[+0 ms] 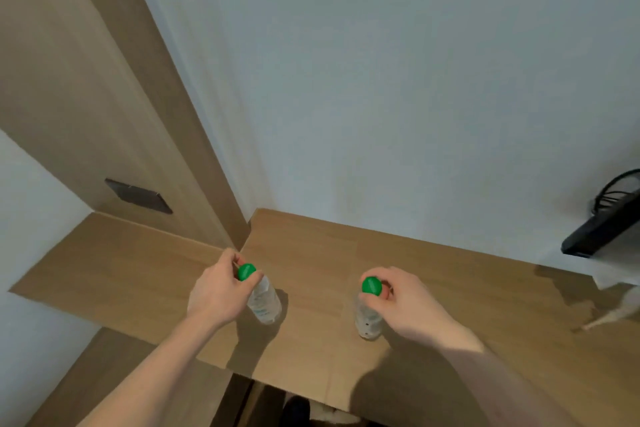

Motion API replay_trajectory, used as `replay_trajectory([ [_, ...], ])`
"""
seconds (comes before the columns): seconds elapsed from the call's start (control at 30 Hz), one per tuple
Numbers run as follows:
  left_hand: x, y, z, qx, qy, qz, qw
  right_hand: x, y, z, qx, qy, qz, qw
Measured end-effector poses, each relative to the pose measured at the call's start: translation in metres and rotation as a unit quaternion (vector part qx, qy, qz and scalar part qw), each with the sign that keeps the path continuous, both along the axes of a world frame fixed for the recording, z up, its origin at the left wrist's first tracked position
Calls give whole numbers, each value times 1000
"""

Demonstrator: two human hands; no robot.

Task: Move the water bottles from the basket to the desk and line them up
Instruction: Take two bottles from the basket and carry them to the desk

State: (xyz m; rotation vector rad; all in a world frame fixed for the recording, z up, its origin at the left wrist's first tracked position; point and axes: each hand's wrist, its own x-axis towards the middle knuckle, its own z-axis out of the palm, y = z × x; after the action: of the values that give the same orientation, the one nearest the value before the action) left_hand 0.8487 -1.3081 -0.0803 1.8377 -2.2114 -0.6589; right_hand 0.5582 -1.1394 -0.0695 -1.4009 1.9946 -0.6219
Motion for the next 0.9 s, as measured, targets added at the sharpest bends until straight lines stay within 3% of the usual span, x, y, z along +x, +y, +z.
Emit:
replay_trajectory([
  [0.27,-2,-74,-11,15,-23,-77,997,43,-86,-25,32,22,-46,998],
  [0.5,-3,-102,-27,34,-42,-115,992,90,-143,-44,58,-22,-112,992],
  [0.9,19,-121,-8,13,-74,-243,967,110,-136,-27,78,-33,-152,985],
])
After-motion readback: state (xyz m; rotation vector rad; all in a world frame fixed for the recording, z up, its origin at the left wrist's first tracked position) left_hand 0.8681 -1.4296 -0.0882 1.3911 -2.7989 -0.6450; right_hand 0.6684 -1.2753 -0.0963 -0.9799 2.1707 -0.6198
